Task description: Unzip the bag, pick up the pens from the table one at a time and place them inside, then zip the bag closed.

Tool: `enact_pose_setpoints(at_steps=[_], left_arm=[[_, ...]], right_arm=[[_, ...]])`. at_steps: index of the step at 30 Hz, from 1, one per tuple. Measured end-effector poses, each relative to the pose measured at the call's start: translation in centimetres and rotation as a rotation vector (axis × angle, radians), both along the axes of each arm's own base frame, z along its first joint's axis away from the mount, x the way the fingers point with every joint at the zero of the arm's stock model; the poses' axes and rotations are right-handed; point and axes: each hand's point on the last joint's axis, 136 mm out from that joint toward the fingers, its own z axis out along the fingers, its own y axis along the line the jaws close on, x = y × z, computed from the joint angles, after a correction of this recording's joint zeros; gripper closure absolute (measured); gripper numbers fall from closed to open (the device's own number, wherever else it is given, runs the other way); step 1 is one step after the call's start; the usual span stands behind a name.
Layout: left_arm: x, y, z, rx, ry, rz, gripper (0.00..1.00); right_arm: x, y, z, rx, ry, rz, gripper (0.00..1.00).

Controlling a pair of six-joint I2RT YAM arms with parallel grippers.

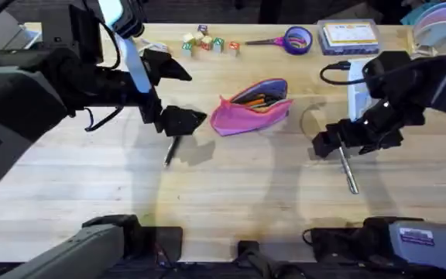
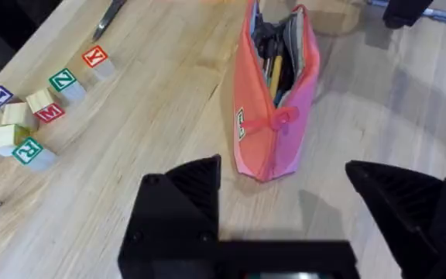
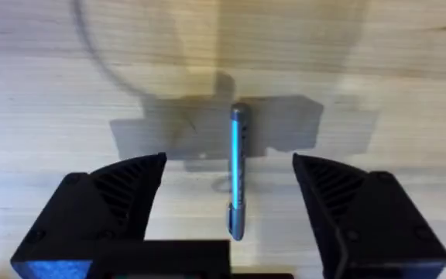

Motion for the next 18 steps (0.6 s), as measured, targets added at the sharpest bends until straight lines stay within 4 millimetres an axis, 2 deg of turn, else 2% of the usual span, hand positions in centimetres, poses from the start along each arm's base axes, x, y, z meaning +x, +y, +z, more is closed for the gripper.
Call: enact_pose_setpoints(at_steps=[11, 13, 14, 16, 18], left_arm=[[0.00, 0.00, 0.00, 0.000, 0.000, 0.000, 0.007], [0.00, 0.00, 0.00, 0.000, 0.000, 0.000, 0.007], [0.00, 0.00, 0.00, 0.000, 0.000, 0.000, 0.008], [0.00, 0.00, 0.00, 0.000, 0.000, 0.000, 0.008], [0.00, 0.00, 0.00, 0.000, 0.000, 0.000, 0.008]], right_arm=[[-0.65, -0.26, -0.58, -0.015, 0.018, 0.000, 0.004], [-0.67, -0.25, -0.59, -0.015, 0.019, 0.000, 0.048], [-0.71, -0.24, -0.60, -0.015, 0.021, 0.000, 0.101], [-0.77, -0.25, -0.63, -0.015, 0.022, -0.003, 0.269], [-0.81, -0.32, -0.65, -0.019, 0.024, -0.004, 0.475]])
